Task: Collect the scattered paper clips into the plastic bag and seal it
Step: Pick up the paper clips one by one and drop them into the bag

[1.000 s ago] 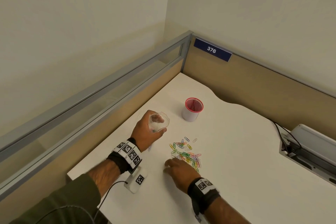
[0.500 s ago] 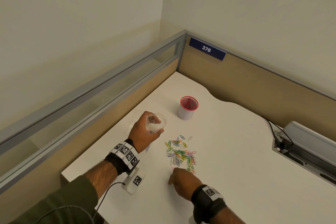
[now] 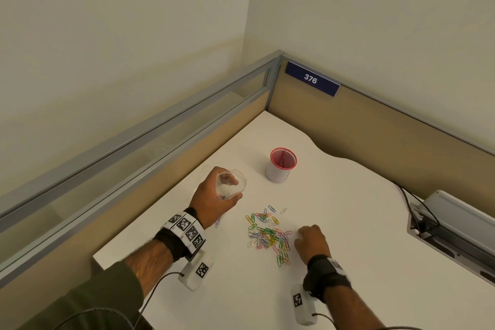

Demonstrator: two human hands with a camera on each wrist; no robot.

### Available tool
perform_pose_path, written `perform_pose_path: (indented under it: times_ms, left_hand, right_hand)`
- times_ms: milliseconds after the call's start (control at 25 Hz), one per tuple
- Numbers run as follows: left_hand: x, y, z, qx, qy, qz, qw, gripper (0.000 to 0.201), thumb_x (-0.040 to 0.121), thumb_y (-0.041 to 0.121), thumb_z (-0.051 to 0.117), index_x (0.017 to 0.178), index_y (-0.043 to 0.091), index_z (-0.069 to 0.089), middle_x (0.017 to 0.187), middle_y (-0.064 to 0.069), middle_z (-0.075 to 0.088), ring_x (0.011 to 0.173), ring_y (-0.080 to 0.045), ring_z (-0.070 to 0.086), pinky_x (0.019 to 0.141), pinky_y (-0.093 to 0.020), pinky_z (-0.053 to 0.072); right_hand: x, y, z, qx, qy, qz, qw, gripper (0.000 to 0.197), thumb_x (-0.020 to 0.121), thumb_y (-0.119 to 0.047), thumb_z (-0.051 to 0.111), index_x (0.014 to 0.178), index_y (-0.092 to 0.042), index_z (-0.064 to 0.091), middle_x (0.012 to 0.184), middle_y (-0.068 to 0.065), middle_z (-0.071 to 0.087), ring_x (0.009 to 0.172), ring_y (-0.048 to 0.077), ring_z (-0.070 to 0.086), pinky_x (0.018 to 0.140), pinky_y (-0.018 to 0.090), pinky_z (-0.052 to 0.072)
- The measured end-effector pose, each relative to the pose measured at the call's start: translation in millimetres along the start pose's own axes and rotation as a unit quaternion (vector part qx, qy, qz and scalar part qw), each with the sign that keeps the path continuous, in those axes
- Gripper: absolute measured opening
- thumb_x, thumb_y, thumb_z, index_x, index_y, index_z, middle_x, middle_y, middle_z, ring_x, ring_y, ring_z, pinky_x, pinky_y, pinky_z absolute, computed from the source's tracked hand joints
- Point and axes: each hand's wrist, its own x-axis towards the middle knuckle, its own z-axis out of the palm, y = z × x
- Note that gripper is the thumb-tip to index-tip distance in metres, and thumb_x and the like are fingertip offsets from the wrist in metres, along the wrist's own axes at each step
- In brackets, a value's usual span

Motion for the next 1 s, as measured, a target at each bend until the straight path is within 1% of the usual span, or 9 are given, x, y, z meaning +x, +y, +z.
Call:
perform_pose_path:
  times_ms: [160,240,320,440,520,640,800,920,1000]
  left_hand:
    - [3.7,-1.3,0.1,0.01,-0.002,0.001,1.0,0.042,0.076,0.014,0.082,0.106,0.021,0.053,0.106,0.005,0.068,0.108,-0.01,0.062,0.089,-0.009,0.045]
    - [4.6,-0.9,-1.4,0.016,-0.003,-0.001,1.0,0.042,0.076,0.014,0.082,0.106,0.02,0.054,0.106,0.006,0.068,0.107,-0.007,0.062,0.086,-0.005,0.044]
    - [4.9,0.0,-3.8,0.02,-0.003,-0.003,1.0,0.042,0.076,0.014,0.082,0.107,0.019,0.054,0.106,0.008,0.067,0.106,-0.005,0.062,0.085,-0.003,0.044]
    - [4.4,-1.9,-8.7,0.018,0.004,-0.002,1.0,0.041,0.076,0.013,0.082,0.107,0.017,0.054,0.105,0.009,0.067,0.104,-0.003,0.062,0.086,-0.005,0.045]
    - [4.9,-5.3,-11.7,0.016,0.008,-0.002,1.0,0.041,0.076,0.013,0.082,0.107,0.018,0.054,0.105,0.008,0.067,0.105,-0.004,0.062,0.087,-0.006,0.046]
    - [5.2,-10.6,-14.2,0.014,0.013,-0.001,1.0,0.042,0.076,0.012,0.082,0.107,0.018,0.054,0.105,0.007,0.067,0.105,-0.006,0.063,0.086,-0.006,0.047]
    - [4.5,-14.0,-11.7,0.014,0.01,-0.009,1.0,0.042,0.076,0.01,0.082,0.107,0.016,0.055,0.105,0.006,0.067,0.104,-0.004,0.062,0.084,-0.003,0.045]
    - [2.2,-14.9,-6.7,0.009,0.006,-0.013,1.0,0.041,0.076,0.01,0.081,0.106,0.017,0.054,0.105,0.005,0.068,0.102,0.0,0.061,0.084,-0.002,0.043]
    - [0.5,-13.5,-0.9,0.008,-0.005,-0.015,1.0,0.041,0.076,0.011,0.081,0.106,0.019,0.054,0.106,0.005,0.067,0.102,-0.002,0.061,0.083,-0.001,0.043]
  right_hand:
    - [-0.2,-28.3,6.5,-0.036,0.005,-0.054,0.998,0.028,0.095,-0.019,0.041,0.11,-0.01,0.064,0.116,0.011,0.058,0.106,0.026,0.058,0.093,0.034,0.05]
    - [9.3,-40.3,-4.6,-0.041,0.025,-0.053,0.997,0.027,0.093,-0.015,0.042,0.111,-0.01,0.061,0.118,0.01,0.059,0.108,0.027,0.058,0.092,0.035,0.05]
    - [23.4,-45.5,-17.9,-0.032,0.025,-0.057,0.998,0.033,0.092,-0.012,0.044,0.123,-0.01,0.055,0.129,0.011,0.052,0.119,0.028,0.051,0.099,0.039,0.047]
    - [39.3,-52.7,-22.4,-0.078,-0.05,-0.118,0.989,0.052,0.089,-0.008,0.046,0.141,-0.013,0.038,0.148,0.009,0.032,0.136,0.028,0.034,0.111,0.04,0.036]
    - [38.4,-56.3,-15.5,-0.098,-0.061,-0.138,0.984,0.05,0.088,-0.007,0.048,0.138,-0.013,0.042,0.145,0.009,0.033,0.133,0.028,0.035,0.11,0.041,0.038]
    - [22.2,-49.2,3.0,-0.098,-0.034,-0.164,0.981,0.037,0.089,-0.007,0.046,0.125,-0.013,0.053,0.129,0.008,0.044,0.12,0.026,0.043,0.1,0.037,0.045]
    - [-6.5,-32.8,16.2,-0.071,-0.033,-0.201,0.976,0.027,0.094,-0.021,0.048,0.118,-0.018,0.06,0.118,0.005,0.051,0.112,0.023,0.049,0.092,0.032,0.047]
    - [-15.3,-27.2,11.4,-0.016,-0.046,-0.173,0.984,0.049,0.086,-0.042,0.06,0.13,-0.022,0.052,0.124,0.001,0.049,0.116,0.021,0.046,0.095,0.032,0.045]
    - [-18.1,-32.9,9.6,-0.033,-0.064,-0.165,0.984,0.065,0.078,-0.05,0.067,0.133,-0.024,0.048,0.126,0.0,0.046,0.119,0.022,0.043,0.095,0.036,0.045]
